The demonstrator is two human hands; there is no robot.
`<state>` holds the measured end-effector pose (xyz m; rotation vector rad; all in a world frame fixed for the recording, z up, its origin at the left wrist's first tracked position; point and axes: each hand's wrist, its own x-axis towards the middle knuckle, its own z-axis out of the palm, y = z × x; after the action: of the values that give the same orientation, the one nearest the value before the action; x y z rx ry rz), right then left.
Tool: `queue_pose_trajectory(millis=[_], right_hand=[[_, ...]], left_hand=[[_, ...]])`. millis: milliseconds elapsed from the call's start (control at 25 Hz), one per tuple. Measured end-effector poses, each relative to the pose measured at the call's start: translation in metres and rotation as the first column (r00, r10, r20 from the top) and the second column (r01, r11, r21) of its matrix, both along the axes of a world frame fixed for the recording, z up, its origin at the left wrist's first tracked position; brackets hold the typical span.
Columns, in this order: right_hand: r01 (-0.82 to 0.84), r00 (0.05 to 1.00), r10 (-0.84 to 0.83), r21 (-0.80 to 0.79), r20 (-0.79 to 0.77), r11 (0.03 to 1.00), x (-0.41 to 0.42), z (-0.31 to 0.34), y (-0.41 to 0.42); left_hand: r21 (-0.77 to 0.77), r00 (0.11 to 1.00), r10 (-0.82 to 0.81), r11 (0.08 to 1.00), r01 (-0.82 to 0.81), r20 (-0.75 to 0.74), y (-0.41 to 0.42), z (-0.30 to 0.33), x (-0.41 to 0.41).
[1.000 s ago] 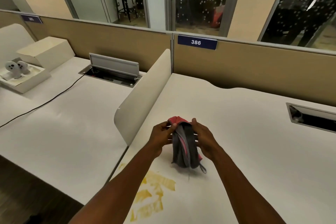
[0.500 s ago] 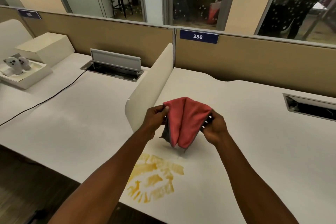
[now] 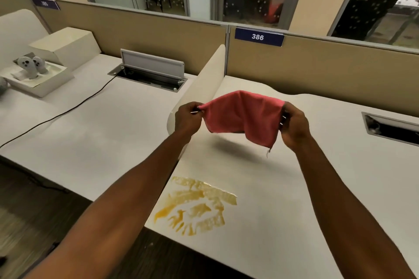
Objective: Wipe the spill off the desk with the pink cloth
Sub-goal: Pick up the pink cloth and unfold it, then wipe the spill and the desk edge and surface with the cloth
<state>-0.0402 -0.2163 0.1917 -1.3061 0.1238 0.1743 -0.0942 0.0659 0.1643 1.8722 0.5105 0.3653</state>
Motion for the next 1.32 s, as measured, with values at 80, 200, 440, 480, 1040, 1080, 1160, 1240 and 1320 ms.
queue_pose_trajectory(millis=[80,200,440,480,1040,1080,1160,1240,1320], right_hand=[[-0.207,0.971,0.222,-0.158,0.089,0.966,-0.020,-0.020,-0.005],[-0.447,0.880,0.475,-0.365,-0.015,0.817,-0.056,-0.077,-0.012],[-0.684,0.711,0.646,-0.487,-0.279,0.542,-0.111,-0.117,-0.015],[-0.695,0.698,0.659,-0.491,-0.281,0.526,-0.112,-0.115,-0.015],[-0.045,0.626,0.772,-0.994,-0.109,-0.104,-0.126,-0.184,0.071],[-0.037,0.647,0.756,-0.995,-0.098,-0.097,-0.132,-0.184,0.073],[-0.036,0.680,0.727,-0.996,-0.088,-0.087,-0.145,-0.184,0.077],[-0.039,0.718,0.691,-0.996,-0.086,-0.083,-0.161,-0.185,0.084],[-0.043,0.737,0.670,-0.995,-0.095,-0.093,-0.180,-0.186,0.089]], left_hand=[[0.126,0.997,-0.044,0.991,0.051,-0.060,0.006,-0.019,-0.011],[0.293,0.964,-0.101,0.940,0.172,-0.244,0.020,-0.062,-0.038],[0.407,0.925,-0.087,0.880,0.245,-0.369,0.028,-0.098,-0.082],[0.419,0.929,-0.121,0.866,0.271,-0.351,0.031,-0.103,-0.087],[0.348,0.945,0.305,0.904,-0.248,-0.119,0.059,-0.146,-0.251],[0.355,0.939,0.322,0.897,-0.261,-0.123,0.064,-0.150,-0.262],[0.362,0.930,0.342,0.891,-0.274,-0.137,0.074,-0.159,-0.279],[0.402,0.929,0.333,0.882,-0.247,-0.160,0.082,-0.167,-0.287],[0.439,0.938,0.285,0.881,-0.175,-0.198,0.089,-0.175,-0.289]])
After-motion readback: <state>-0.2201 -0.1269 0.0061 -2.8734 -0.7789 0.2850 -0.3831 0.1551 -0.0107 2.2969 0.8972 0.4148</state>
